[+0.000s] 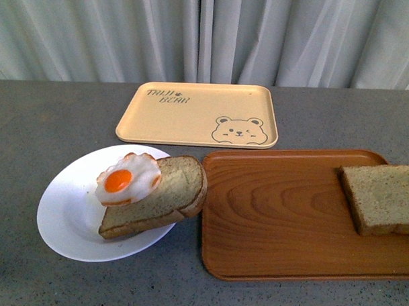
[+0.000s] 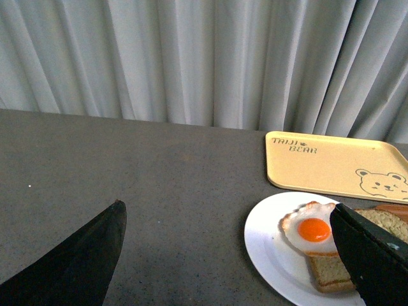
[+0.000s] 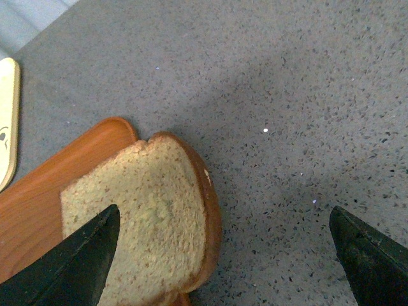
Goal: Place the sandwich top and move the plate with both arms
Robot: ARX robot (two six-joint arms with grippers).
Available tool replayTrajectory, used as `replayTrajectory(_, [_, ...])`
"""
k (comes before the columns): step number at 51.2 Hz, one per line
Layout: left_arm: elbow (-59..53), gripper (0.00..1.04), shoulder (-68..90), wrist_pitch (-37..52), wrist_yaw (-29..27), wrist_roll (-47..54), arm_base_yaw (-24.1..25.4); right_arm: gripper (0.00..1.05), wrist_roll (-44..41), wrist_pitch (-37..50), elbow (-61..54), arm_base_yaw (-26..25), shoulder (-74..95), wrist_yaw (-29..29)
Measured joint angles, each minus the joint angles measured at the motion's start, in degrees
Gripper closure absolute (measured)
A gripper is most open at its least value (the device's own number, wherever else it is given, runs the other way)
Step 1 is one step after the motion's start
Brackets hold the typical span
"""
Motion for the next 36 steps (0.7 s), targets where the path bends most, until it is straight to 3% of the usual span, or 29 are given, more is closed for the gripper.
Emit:
replayTrajectory(24, [0.0,0.09,0.0,0.0,0.0,0.0,0.0,0.09,9.1,1.3,6.9,6.1,12.8,1.5])
replayTrajectory(33, [0.0,0.09,0.0,0.0,0.0,0.0,0.0,0.48,11.1,0.1,7.0,6.9,12.8,1.2])
replayTrajectory(36, [0.0,0.09,0.0,0.0,0.0,0.0,0.0,0.57,11.8,-0.4,7.0,6.9,12.2,1.1])
